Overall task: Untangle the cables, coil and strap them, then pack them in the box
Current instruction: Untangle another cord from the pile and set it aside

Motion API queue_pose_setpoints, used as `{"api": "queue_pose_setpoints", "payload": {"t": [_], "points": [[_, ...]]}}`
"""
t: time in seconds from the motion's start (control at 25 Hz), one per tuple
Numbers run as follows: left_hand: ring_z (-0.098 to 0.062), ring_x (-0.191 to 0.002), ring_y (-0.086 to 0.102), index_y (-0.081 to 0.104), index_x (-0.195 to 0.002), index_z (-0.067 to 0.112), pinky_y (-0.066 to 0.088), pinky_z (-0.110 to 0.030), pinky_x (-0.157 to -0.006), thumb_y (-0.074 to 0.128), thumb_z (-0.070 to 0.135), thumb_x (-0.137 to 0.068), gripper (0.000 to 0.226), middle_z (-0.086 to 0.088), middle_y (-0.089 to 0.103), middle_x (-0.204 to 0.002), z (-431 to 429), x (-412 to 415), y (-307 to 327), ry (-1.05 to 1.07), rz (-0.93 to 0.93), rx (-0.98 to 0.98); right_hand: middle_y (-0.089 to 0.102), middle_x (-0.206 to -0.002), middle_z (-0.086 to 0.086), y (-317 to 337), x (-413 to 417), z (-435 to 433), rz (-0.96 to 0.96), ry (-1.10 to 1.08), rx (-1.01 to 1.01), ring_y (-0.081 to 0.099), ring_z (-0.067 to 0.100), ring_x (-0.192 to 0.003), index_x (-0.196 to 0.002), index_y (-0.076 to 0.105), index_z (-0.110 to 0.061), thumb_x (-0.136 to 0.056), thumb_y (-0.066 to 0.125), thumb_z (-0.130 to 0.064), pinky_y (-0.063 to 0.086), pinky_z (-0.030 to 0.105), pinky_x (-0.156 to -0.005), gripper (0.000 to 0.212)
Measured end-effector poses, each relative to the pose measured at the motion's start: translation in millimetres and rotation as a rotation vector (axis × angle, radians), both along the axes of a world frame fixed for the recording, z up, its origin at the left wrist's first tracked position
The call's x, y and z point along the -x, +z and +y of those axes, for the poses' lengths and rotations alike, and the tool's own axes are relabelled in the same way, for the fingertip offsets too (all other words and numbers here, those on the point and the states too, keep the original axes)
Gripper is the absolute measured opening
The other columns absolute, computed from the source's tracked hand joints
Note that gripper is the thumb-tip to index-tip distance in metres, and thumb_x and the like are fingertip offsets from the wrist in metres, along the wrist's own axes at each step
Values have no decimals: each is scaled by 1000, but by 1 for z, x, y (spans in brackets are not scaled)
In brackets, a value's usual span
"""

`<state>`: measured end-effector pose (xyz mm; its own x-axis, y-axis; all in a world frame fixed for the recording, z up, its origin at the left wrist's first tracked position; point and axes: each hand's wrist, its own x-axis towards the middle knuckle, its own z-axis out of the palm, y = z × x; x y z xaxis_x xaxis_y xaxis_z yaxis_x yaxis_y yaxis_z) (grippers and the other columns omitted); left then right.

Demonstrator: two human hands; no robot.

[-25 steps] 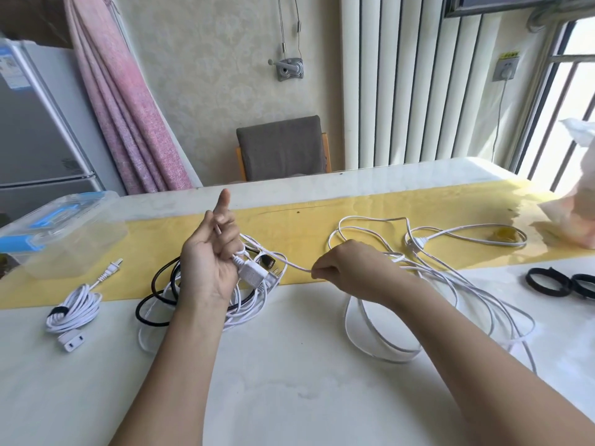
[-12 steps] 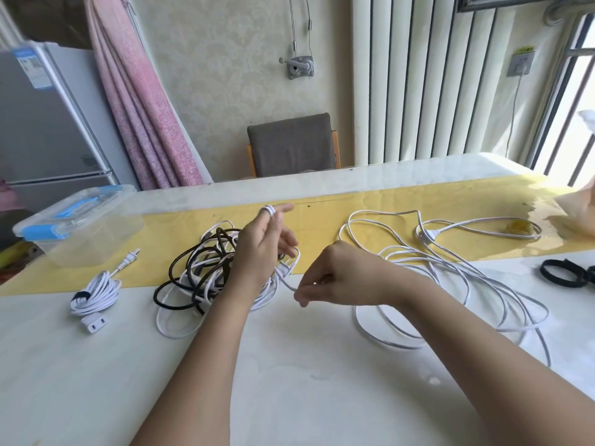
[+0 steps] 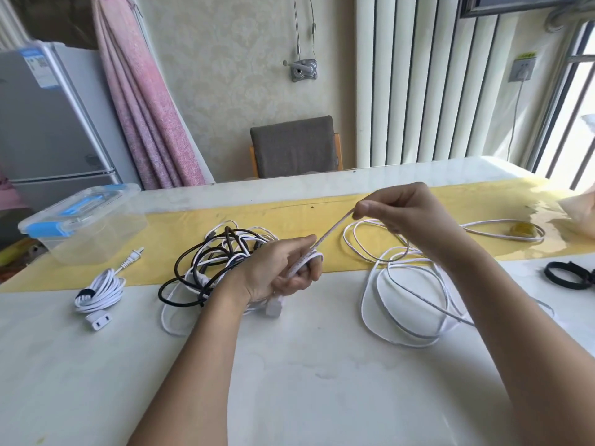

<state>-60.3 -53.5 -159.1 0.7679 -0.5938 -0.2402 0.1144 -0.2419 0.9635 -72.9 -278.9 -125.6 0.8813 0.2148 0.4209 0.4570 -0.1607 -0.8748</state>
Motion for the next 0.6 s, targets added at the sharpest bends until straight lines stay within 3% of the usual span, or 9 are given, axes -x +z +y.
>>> {"api": "queue_pose_setpoints", "payload": {"t": [0.08, 0.16, 0.28, 0.36, 0.48, 0.6], "points": [[-5, -36, 13, 59, -61, 14, 11, -17, -37, 39, 50, -91, 51, 1, 34, -44, 3, 3, 2, -116, 42, -8, 43, -41, -11, 3, -1, -5, -43, -121, -59, 26, 5, -41, -78, 74, -8, -77, 70, -26, 21, 15, -44, 18], [-3, -35, 15, 57, -61, 17, 13, -15, -35, 39, 49, -90, 47, 4, 34, -43, 6, 5, 5, -170, 87, 90, 50, -39, -15, 5, -1, -8, -86, -231, -110, 41, 0, -39, -91, 71, -4, -82, 69, -11, 30, 6, -45, 12], [-3, -36, 21, 58, -75, 16, 16, -16, -36, 46, 37, -96, 32, 7, 40, -47, 15, 2, 8, -348, 231, 508, 52, -41, -17, 0, -10, -17, -104, -353, -155, 42, -2, -42, -95, 72, -3, -84, 69, -13, 30, 5, -48, 15], [-5, -38, 20, 56, -92, 6, 16, -19, -39, 35, 24, -103, 30, 0, 42, -55, 19, 1, 11, -442, 357, 866, 54, -45, -19, -9, -18, -18, -81, -382, -93, 42, -1, -46, -92, 74, -6, -86, 68, -18, 30, 6, -49, 15], [-7, -39, 20, 50, -116, -8, 16, -22, -43, 32, 12, -103, 31, -11, 52, -65, 31, -1, 17, -218, 399, 1161, 54, -48, -19, -25, -24, -5, -65, -347, 110, 40, 4, -51, -84, 75, -18, -87, 67, -24, 30, 14, -50, 10], [-19, -52, 45, 41, -133, -12, 34, -27, -51, 35, 4, -101, 37, -18, 65, -101, 42, -12, 13, 47, 338, 1274, 61, -60, -17, -37, -27, 14, -158, -312, 363, 53, 5, -59, -89, 77, -19, -88, 66, -25, 37, 16, -58, 12]]}}
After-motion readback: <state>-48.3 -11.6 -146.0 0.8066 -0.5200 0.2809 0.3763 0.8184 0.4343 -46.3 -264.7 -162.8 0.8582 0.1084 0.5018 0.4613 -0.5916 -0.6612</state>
